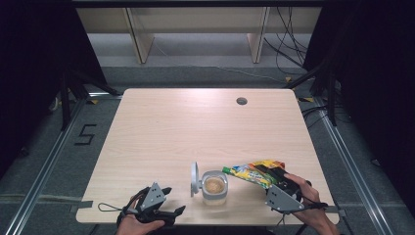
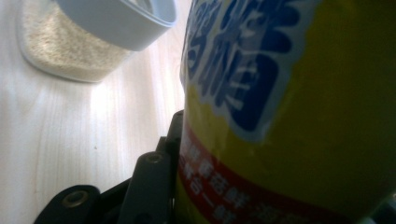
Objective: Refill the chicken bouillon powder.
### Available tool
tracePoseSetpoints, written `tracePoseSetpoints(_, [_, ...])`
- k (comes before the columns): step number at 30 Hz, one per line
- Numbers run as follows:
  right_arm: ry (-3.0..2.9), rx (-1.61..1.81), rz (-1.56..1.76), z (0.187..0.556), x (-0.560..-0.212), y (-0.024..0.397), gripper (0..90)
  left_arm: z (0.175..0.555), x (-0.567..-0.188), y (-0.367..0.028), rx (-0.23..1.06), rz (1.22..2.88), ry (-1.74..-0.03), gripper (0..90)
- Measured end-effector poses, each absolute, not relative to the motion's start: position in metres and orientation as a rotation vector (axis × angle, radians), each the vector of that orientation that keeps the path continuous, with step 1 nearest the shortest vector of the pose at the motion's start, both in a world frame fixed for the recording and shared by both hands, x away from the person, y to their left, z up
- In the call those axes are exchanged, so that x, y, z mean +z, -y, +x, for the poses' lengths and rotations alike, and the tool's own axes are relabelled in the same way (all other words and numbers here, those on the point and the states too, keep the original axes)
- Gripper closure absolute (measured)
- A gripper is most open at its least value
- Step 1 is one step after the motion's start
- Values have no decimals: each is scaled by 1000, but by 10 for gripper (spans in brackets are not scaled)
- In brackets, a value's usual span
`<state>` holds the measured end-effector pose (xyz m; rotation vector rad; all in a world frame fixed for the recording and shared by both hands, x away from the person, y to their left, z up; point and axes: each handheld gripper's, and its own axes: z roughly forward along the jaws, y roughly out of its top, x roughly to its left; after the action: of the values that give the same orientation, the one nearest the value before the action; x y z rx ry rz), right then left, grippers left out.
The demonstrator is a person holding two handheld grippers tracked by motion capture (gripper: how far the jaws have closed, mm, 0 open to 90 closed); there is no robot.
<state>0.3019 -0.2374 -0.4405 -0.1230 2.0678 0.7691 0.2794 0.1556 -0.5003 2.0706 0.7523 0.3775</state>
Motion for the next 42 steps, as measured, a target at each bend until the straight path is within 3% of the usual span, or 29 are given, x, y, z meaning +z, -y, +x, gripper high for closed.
tracePoseSetpoints(42, [-2001, 1312, 545, 357, -467, 273, 723, 280, -501, -154, 373, 2055, -769, 231])
